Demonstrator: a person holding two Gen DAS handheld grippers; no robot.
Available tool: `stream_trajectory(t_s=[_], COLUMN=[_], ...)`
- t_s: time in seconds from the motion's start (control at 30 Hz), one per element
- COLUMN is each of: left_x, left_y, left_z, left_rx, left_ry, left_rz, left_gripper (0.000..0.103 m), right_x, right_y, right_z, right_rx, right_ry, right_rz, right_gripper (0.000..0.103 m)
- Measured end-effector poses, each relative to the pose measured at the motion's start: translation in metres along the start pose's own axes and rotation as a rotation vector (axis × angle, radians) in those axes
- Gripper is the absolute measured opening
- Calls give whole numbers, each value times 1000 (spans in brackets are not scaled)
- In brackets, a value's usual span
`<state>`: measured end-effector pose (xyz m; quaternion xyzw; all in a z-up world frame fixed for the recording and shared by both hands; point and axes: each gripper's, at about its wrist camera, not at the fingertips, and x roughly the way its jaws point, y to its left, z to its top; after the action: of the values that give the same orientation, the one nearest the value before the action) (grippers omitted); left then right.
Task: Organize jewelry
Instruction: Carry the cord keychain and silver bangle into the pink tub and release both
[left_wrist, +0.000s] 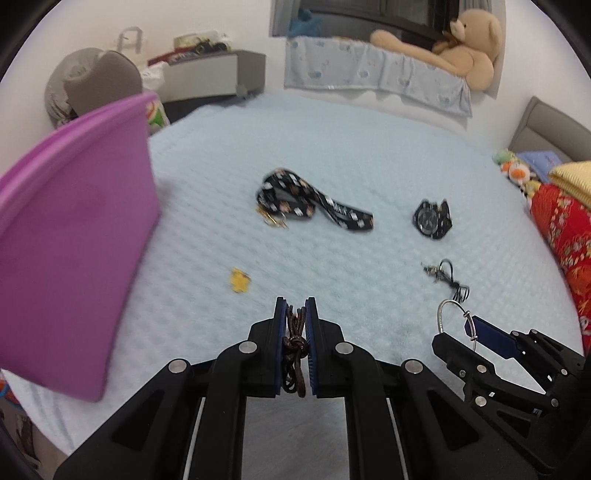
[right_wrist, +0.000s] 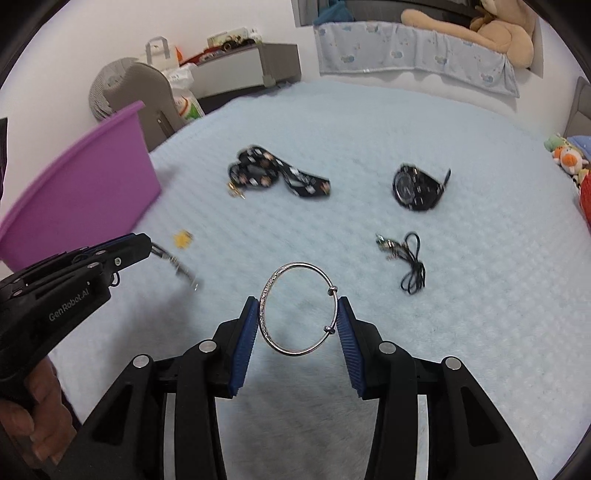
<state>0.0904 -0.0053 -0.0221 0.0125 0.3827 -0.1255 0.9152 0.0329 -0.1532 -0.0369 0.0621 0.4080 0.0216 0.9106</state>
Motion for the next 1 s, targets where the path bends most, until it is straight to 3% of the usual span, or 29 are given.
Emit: stream_trajectory(t_s=[0.33,0.57,0.77,1.0], left_x=[-78,-128,-162,-182], left_y=[44,79,127,197], left_z=[31,57,78,99], left_rx=[-64,-68,-104,-202], left_ry=[-138,-221,-284,-305], left_rz=[25,98,180,256], left_gripper=[11,11,11,11], right_x=[-51,-78,-90,-87], right_y=[48,98,147,213], right_z=[30,65,107,157], right_rx=[-35,-86,-141,-227], right_ry=[-103,-171,-219,-249], right_rz=[88,175,285,381], right_gripper=[42,42,42,42])
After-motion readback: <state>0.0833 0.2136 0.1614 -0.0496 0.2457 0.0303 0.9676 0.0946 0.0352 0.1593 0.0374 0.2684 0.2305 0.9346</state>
